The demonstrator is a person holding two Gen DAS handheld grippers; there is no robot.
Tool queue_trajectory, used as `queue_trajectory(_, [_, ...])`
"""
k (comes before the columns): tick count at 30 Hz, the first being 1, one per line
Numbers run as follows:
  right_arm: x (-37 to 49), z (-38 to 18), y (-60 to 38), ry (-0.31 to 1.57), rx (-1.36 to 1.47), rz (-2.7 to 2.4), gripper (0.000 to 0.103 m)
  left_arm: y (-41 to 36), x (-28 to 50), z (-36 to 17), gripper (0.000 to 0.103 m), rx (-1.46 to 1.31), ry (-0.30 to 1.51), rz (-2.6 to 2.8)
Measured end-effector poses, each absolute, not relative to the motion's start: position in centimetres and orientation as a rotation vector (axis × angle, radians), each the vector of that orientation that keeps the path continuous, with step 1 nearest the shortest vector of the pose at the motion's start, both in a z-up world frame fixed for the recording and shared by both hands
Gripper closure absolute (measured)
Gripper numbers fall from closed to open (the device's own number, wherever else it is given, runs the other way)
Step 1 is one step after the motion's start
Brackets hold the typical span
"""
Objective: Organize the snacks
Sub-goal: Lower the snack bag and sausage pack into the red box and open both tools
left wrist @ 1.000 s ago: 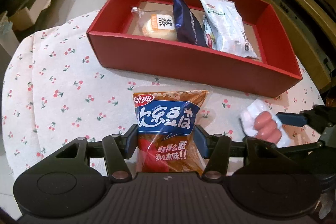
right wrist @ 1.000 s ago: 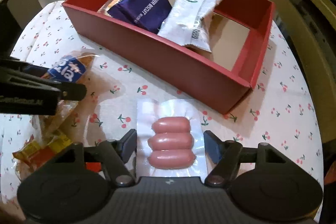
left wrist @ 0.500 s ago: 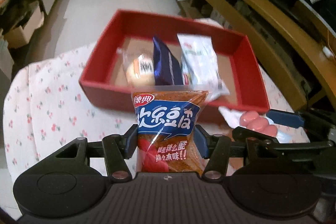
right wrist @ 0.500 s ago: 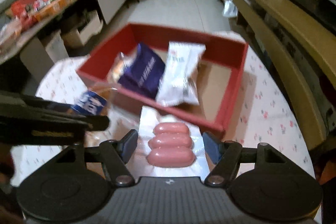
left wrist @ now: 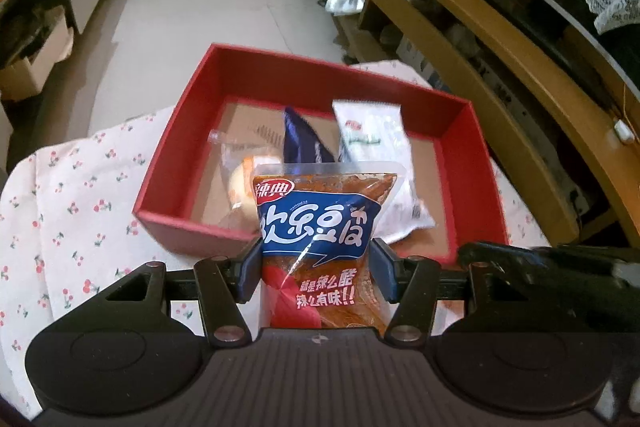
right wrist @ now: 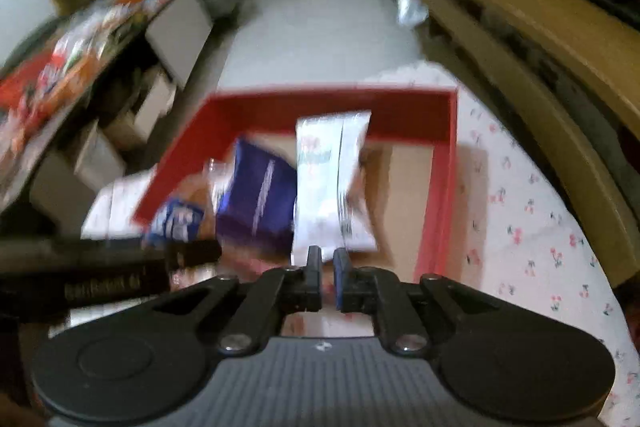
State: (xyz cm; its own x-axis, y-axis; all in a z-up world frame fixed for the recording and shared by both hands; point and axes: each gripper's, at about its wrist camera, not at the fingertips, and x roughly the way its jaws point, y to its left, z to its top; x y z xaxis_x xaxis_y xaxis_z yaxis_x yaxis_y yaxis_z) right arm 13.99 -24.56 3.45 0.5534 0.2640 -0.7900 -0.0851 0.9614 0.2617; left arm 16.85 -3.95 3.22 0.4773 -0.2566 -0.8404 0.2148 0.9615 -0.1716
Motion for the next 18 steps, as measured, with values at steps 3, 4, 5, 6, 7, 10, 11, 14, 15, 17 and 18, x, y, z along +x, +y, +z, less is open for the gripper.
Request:
queue_trajectory(3, [11.5,2.6,-24.0,1.009,0.094,0.236,0.040,-3.3,16.5,2.4,0.039,-0.037,1.056,-0.274])
queue_trajectory(4, [11.0,2.1,-24.0,1.023,0.069,0.254,0.030,-3.2,16.4,2.1,0.039,-0.037,1.067,-0.274])
queue_trajectory(5, [10.7,1.6,-24.0,1.036,0.037,0.271,0.024,-3.2,16.3,1.9,0.039,-0.036,1.076,-0.275])
queue_trajectory(6, [10.5,1.0,-24.0,1.045,0.002,0.286,0.011,-3.2,16.3,1.6,0.040,-0.036,1.083,-0.279])
queue_trajectory(7, [10.3,0.4,-24.1,1.052,-0.031,0.295,0.007,-3.3,16.2,1.5,0.041,-0.031,1.085,-0.279])
queue_trajectory(10, [10.5,-1.2,-25.2,1.091,-0.088,0.300,0.006,-3.7,16.0,1.5,0.044,-0.024,1.090,-0.301])
queue_trajectory(11, [10.6,-1.7,-25.6,1.105,-0.080,0.302,0.006,-3.9,15.9,1.5,0.044,-0.018,1.089,-0.305])
queue_trajectory(14, [10.4,-3.2,-25.9,1.144,-0.098,0.335,0.006,-4.3,15.6,0.9,0.042,-0.006,1.103,-0.310])
queue_trajectory(15, [10.4,-3.5,-25.8,1.142,-0.115,0.336,0.004,-4.5,15.5,0.5,0.040,-0.003,1.112,-0.311])
queue_trajectory(17, [10.3,-4.0,-25.6,1.150,-0.118,0.368,0.000,-4.8,15.2,-0.5,0.032,0.005,1.139,-0.310])
queue_trajectory(18, [10.1,-4.1,-25.3,1.150,-0.135,0.381,0.000,-5.0,15.1,-0.9,0.026,0.005,1.151,-0.310])
